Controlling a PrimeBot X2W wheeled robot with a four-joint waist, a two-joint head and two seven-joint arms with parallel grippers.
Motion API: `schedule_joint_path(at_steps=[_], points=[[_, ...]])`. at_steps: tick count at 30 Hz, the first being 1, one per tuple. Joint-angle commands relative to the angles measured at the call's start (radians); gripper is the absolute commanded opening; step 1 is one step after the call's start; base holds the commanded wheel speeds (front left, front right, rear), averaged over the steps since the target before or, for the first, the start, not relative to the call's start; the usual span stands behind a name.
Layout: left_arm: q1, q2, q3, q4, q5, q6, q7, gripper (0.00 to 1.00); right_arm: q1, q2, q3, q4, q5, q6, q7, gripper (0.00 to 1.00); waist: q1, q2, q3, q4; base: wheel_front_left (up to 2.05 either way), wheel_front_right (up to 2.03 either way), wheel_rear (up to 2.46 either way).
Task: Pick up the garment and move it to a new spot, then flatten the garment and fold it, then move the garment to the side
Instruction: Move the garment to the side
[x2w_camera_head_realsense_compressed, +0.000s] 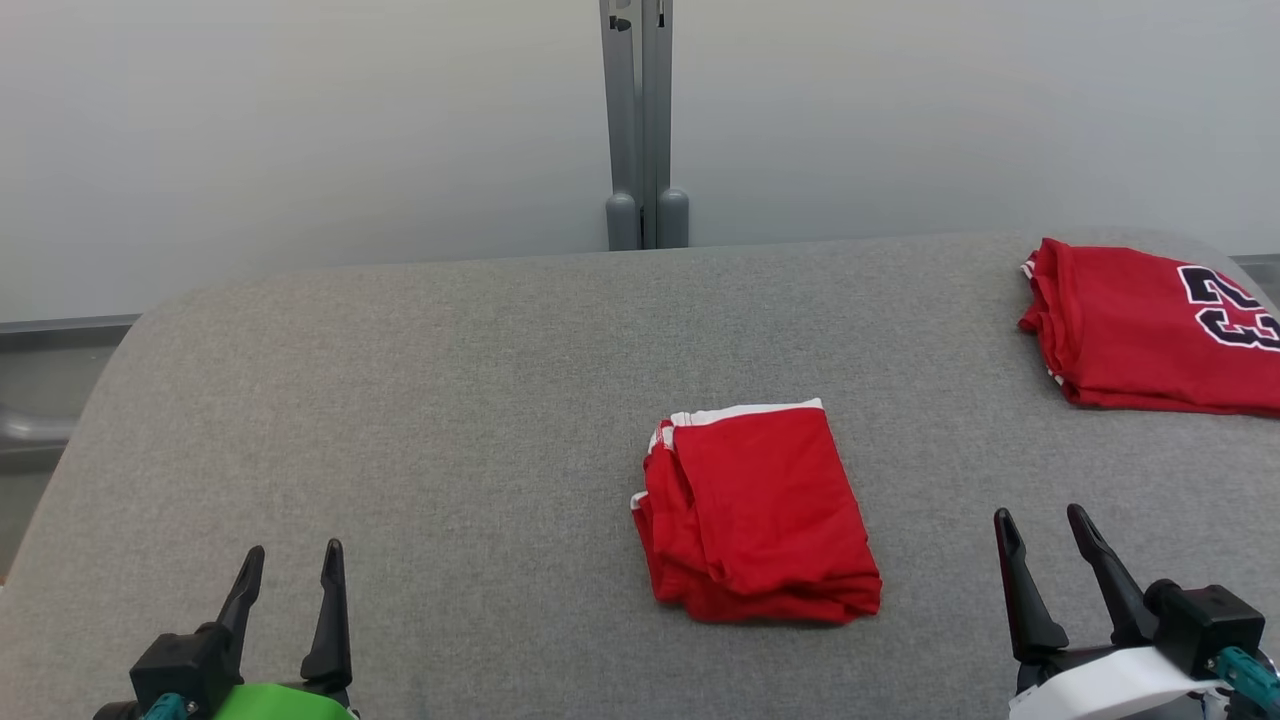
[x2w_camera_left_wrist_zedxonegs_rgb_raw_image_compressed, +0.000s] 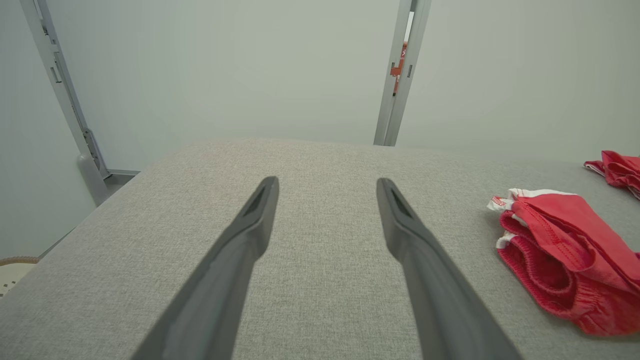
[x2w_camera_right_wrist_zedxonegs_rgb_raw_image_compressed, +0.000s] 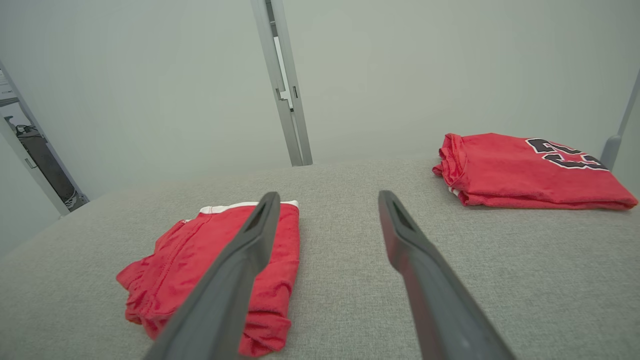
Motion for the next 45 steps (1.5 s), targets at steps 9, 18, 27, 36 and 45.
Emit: schedule_joint_path(at_steps=[9, 18, 27, 36, 45], points=[[0.016, 0.006, 0.007, -0.005, 0.01, -0.004, -0.003, 1.0, 0.012, 0.005, -0.003, 0.002, -0.006, -0.001, -0.003, 1.0, 0.0, 0.0, 0.003, 0.002, 0.0, 0.0, 0.0], [0.001, 0.008, 0.001, -0.003, 0.007, -0.004, -0.003, 1.0, -0.033, -0.003, 0.015, 0.024, -0.023, -0.001, -0.003, 1.0, 0.0, 0.0, 0.014, 0.019, 0.0, 0.0, 0.0], [-0.027, 0.014, -0.015, 0.002, -0.004, -0.004, -0.003, 1.0, -0.271, -0.04, 0.142, 0.201, -0.053, -0.001, 0.063, 1.0, 0.0, 0.0, 0.046, 0.066, 0.0, 0.0, 0.0], [-0.061, 0.014, -0.054, 0.012, -0.01, -0.004, -0.003, 1.0, -0.465, -0.034, 0.202, 0.503, -0.046, -0.001, 0.113, 1.0, 0.0, 0.0, 0.081, 0.138, 0.0, 0.0, 0.0], [-0.091, 0.024, -0.069, 0.017, -0.031, -0.004, -0.003, 1.0, -0.557, -0.014, 0.203, 0.827, -0.021, -0.001, 0.076, 1.0, 0.0, 0.0, 0.129, 0.19, 0.0, 0.0, 0.0]])
